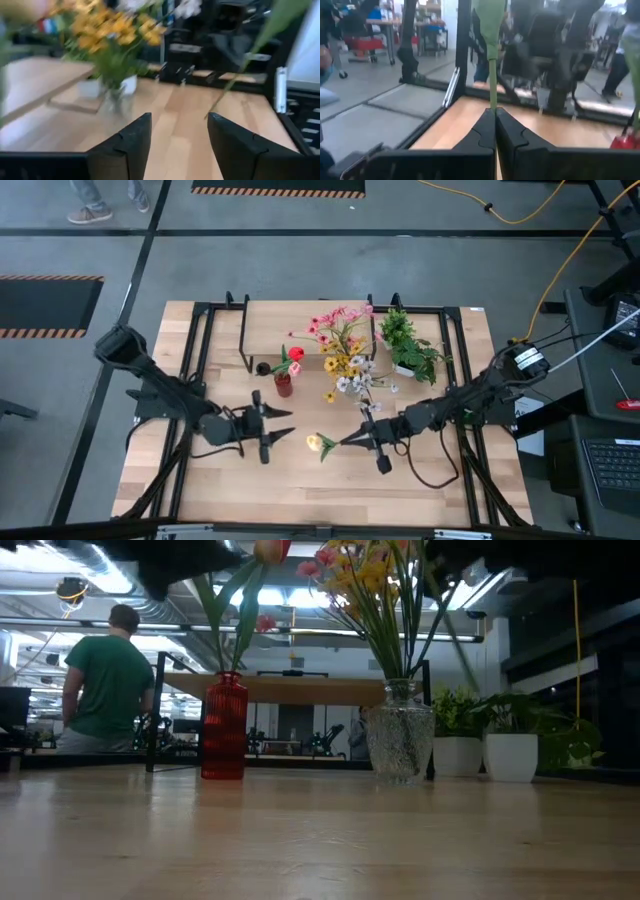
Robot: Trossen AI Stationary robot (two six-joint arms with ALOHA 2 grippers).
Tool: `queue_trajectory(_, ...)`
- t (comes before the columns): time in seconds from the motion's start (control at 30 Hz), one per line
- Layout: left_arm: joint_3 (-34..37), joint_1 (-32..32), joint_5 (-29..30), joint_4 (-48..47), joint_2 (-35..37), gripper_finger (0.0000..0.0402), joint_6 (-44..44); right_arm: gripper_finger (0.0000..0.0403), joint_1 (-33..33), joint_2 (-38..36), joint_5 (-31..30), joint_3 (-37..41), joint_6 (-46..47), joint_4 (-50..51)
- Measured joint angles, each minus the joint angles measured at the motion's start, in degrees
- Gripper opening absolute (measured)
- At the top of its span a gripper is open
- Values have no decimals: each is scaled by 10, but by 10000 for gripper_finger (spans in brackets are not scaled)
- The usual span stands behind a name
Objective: Pick and place flowers into a vace then onto a shelf
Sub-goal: Put the yellow flower into the red flower vase
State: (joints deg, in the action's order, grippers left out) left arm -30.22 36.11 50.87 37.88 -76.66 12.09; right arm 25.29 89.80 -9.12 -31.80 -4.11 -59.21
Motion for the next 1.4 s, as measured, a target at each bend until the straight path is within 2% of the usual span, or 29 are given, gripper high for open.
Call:
queue_trajectory(0.17,0,-37,-87,141,-61,191,-85,0,-26,0,44,-1,-25,-45)
queue_trajectory(0.33,-1,-74,-138,238,-101,191,-123,0,-42,0,49,-1,-23,-50)
queue_trajectory(0.63,-71,-118,-279,252,-154,191,-154,0,-47,0,49,-1,-25,-56)
queue_trajectory(1.1,-143,-147,-298,249,-213,191,-180,0,-60,0,78,-1,-22,-60)
queue_trajectory(1.4,-158,-156,-358,249,-212,172,-185,0,-60,0,78,-1,-22,-57)
